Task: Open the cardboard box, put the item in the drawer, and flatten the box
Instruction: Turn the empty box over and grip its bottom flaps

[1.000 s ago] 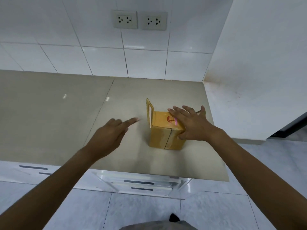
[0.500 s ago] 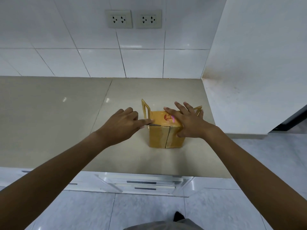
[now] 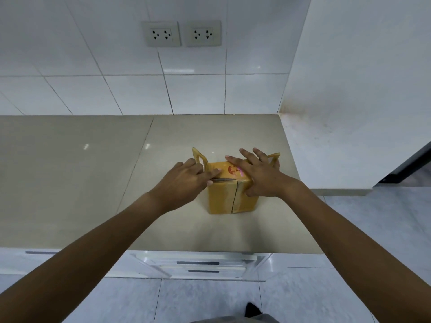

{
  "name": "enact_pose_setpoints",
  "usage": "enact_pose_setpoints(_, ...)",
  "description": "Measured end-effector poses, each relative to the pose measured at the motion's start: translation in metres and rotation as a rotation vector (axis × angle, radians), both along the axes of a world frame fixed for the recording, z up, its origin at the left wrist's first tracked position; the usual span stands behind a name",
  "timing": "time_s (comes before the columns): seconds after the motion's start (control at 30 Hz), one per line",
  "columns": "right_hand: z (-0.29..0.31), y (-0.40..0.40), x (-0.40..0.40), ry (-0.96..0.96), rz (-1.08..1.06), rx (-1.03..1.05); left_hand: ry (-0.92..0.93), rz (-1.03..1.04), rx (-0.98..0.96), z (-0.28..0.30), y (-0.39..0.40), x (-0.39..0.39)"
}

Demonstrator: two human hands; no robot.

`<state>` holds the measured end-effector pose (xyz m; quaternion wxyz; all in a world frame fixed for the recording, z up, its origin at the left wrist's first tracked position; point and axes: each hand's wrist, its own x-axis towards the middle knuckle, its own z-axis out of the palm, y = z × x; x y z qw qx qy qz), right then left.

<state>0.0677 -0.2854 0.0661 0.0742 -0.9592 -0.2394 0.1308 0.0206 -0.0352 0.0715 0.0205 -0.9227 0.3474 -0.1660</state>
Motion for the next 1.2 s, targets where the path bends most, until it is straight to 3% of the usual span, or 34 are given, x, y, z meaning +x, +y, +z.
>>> enact_pose_setpoints(0.33,0.002,0.0,0.0,0.007,-0.004,-0.011,0.038,0.049,-0.05,0.0,-0.015,0.012)
enact_pose_setpoints(0.53,0.001,0.003,0.002,0.024,-0.028,0.015,0.085,0.115,-0.313,-0.003,-0.019,0.002)
enact_pose_setpoints(0.67,0.0,0.0,0.006,0.053,-0.049,0.11,0.001,0.548,-0.514,-0.034,0.002,-0.006)
enact_pose_setpoints(0.77,0.001,-0.003,0.002,-0.097,-0.031,0.152,0.08,0.781,-0.384,-0.078,0.015,-0.029)
enact_pose_setpoints(0.83,0.002,-0.004,-0.004,-0.232,0.01,0.194,0.162,0.756,-0.241,-0.102,0.019,-0.04)
enact_pose_setpoints(0.97,-0.001,-0.003,-0.019,-0.354,0.077,0.354,0.22,0.691,-0.138,-0.131,0.023,-0.042)
enact_pose_setpoints(1.1,-0.005,-0.005,-0.028,-0.548,0.084,0.384,0.217,0.604,-0.266,-0.121,0.011,-0.044)
enact_pose_setpoints(1.2,-0.008,-0.005,-0.034,-0.68,0.075,0.366,0.119,0.343,-0.416,-0.075,-0.006,-0.038)
